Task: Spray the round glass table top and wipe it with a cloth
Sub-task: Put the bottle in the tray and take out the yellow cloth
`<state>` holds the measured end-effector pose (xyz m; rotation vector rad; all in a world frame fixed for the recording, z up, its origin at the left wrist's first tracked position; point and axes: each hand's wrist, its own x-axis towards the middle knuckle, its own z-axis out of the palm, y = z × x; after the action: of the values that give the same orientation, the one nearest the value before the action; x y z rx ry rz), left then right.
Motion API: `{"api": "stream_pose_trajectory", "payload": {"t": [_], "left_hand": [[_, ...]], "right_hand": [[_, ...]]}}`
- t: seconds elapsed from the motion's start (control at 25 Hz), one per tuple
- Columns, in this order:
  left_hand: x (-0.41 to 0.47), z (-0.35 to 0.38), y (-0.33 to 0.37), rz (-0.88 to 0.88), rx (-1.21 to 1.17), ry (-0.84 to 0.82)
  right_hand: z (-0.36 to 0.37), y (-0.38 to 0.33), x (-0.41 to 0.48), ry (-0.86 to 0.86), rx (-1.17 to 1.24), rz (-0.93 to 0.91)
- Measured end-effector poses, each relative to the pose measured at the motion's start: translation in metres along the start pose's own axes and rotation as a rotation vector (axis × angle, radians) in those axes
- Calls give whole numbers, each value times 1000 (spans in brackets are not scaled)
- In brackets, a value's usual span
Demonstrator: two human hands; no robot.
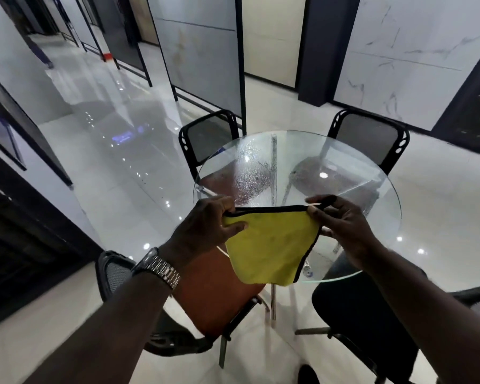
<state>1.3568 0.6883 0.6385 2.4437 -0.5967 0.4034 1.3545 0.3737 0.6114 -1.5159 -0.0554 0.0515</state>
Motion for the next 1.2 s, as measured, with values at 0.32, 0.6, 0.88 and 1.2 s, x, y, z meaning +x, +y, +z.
{"api": "stream_pose_trajectory", "payload": {"t": [0.32, 0.6, 0.88, 1.2], "left_hand": [[45, -9, 10, -383, -1171, 184], [-9, 67, 16, -743, -1130, -391], [-14, 67, 34, -864, -1180, -18], [-32, 66, 12, -677, -586, 73]], "right_hand": [[-2, -41, 44, 71, 286, -60], [-31, 44, 9, -61, -37, 246], [-20, 56, -13, -65, 130, 346], [-30, 45, -10, -165, -369, 150]]}}
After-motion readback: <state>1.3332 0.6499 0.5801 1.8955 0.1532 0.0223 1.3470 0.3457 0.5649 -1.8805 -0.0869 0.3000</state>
